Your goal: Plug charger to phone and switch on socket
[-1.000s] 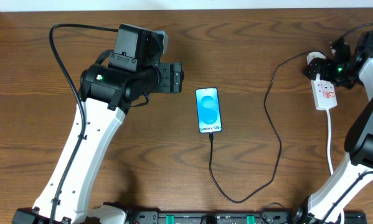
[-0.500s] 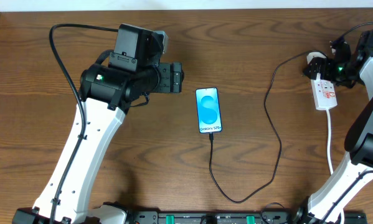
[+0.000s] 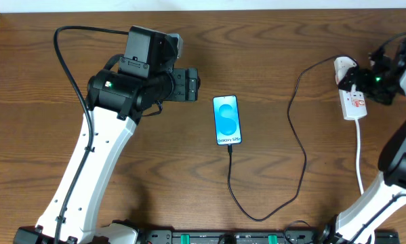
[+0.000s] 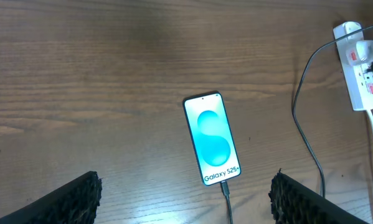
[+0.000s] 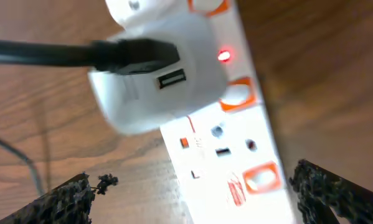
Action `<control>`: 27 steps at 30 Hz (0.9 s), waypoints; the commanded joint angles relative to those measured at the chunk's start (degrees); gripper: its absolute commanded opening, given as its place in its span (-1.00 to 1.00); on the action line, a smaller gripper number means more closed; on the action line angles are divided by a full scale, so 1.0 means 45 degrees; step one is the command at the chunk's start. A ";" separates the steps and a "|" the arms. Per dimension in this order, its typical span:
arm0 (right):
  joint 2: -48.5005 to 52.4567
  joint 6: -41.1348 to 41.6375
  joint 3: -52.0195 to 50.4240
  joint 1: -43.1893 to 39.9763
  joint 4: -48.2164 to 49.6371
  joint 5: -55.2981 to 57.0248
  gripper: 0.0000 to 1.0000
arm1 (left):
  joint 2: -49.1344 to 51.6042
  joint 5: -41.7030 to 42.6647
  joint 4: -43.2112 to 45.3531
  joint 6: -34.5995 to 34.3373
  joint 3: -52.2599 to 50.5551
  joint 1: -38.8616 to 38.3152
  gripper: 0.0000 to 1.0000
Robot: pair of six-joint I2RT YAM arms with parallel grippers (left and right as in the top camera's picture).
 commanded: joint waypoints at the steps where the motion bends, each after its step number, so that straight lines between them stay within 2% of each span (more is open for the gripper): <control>1: -0.2181 0.0267 0.0019 -0.0146 -0.0107 0.0151 0.98 | -0.0112 -0.0170 -0.0029 0.0214 0.0019 0.0005 0.73; 7: -0.4775 0.0257 0.0019 -0.0136 0.0024 0.0058 0.99 | -0.0112 -0.0170 -0.0024 0.0214 0.0019 0.0005 0.73; 12: -0.5940 0.0248 0.0019 -0.0136 -0.0005 0.0063 0.99 | -0.0112 -0.0170 -0.0029 0.0214 0.0019 0.0005 0.73; 27: -0.6164 0.0248 0.0019 -0.0136 -0.0015 0.0063 0.99 | -0.0112 -0.0170 -0.0029 0.0214 0.0019 0.0005 0.73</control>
